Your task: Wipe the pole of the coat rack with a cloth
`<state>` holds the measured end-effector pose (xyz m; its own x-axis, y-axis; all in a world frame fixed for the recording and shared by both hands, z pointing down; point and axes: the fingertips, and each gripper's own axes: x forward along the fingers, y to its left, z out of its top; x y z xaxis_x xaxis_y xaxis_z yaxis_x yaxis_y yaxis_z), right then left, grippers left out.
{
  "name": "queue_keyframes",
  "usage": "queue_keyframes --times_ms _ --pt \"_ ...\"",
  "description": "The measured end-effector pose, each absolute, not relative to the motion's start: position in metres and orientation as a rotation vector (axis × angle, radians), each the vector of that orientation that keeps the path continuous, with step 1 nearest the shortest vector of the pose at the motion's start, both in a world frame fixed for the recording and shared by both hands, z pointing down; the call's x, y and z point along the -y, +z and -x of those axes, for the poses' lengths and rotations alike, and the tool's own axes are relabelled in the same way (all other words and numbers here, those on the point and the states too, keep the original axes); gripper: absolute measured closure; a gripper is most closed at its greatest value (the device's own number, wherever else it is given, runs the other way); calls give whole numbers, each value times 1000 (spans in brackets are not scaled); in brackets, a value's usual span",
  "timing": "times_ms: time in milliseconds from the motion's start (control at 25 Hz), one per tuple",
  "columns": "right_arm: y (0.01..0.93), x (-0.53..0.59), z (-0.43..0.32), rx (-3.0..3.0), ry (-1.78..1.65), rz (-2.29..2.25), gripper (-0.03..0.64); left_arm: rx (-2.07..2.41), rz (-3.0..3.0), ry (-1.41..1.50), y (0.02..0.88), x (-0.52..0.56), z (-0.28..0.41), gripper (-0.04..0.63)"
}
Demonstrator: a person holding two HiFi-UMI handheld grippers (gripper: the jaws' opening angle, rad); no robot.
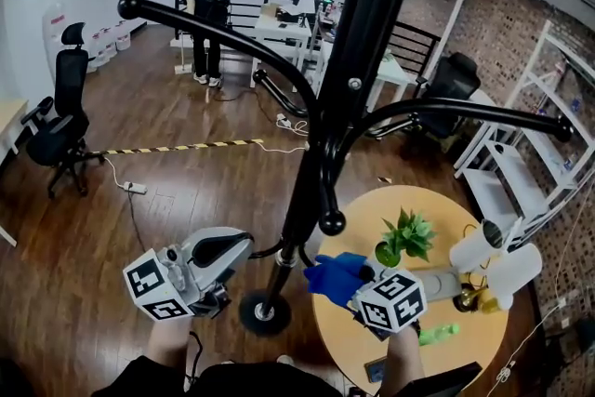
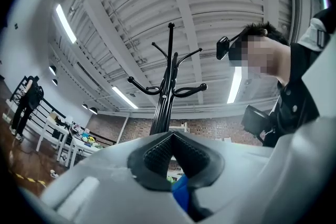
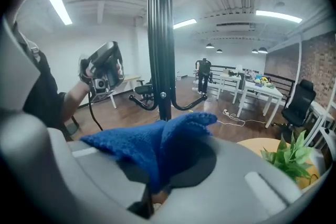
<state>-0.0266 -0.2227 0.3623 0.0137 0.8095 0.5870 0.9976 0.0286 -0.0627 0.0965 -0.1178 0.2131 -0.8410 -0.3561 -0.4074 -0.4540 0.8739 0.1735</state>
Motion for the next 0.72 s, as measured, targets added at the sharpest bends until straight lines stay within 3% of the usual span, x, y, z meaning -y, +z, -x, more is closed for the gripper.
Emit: queue_keyframes --times_ms 360,520,720 --pt "362 170 10 1872 -453 1957 594 -2681 511 353 212 103 -114 592" --pt "295 161 12 2053 -268 2048 594 -2687 454 332 212 96 -127 592" --pt "163 164 18 2259 257 2207 594 -2679 419 303 205 91 -141 592"
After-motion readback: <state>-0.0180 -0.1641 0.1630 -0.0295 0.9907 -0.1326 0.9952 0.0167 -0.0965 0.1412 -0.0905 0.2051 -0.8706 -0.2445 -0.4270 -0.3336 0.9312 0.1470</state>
